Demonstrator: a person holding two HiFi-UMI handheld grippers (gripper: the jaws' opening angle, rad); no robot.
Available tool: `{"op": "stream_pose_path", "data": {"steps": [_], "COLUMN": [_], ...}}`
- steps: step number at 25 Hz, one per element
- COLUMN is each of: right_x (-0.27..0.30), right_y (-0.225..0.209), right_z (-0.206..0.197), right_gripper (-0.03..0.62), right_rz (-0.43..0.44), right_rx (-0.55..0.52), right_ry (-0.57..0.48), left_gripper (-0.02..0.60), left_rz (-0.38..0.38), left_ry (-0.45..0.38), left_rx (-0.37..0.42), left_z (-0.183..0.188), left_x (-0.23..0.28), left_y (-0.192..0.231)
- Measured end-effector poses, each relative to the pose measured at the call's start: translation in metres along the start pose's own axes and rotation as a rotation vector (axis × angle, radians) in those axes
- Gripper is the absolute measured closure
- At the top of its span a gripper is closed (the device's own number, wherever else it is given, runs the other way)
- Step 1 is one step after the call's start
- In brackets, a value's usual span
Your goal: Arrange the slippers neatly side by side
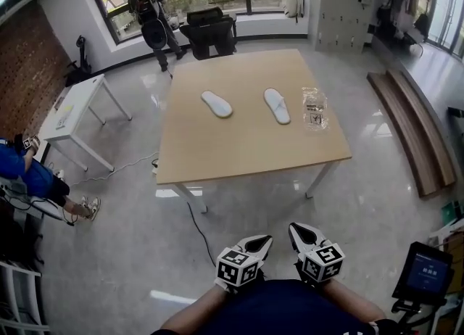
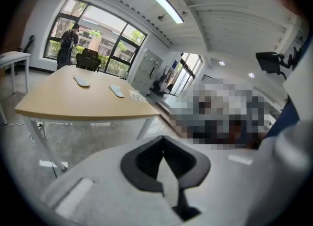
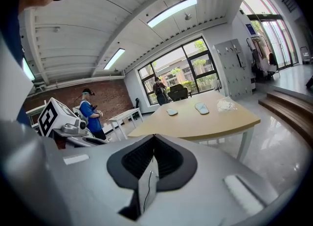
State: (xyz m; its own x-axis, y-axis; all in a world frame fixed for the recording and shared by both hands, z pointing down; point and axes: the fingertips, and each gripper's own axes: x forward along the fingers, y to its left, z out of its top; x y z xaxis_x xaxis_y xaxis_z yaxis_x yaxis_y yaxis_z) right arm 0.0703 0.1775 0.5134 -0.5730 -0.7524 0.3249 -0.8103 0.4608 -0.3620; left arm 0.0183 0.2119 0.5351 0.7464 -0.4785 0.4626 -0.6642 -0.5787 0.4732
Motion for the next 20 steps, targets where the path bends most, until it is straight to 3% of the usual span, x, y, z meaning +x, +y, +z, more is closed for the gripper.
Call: {"op": "stream_pose_path", "data": {"steps": [10,20], "right_x": [0.078,0.117], "right_y": [0.028,0.021], "right_z": [0.006,0.01], "right_gripper": [0.583,0.583], "right_rz": [0.017,0.042], "right_rx": [-0.039,-0.023], "right_ry": [0.092,0.126], "left_gripper": [0.578,0.578], "left_rz": [0.006,0.027], "left_ry": [-0.031,-0.006], "left_rx": [-0.092,-0.14], "left_z": [0.022,0.027], "left_x": [-0.017,-0.005], "left_y": [0.078,0.109]}}
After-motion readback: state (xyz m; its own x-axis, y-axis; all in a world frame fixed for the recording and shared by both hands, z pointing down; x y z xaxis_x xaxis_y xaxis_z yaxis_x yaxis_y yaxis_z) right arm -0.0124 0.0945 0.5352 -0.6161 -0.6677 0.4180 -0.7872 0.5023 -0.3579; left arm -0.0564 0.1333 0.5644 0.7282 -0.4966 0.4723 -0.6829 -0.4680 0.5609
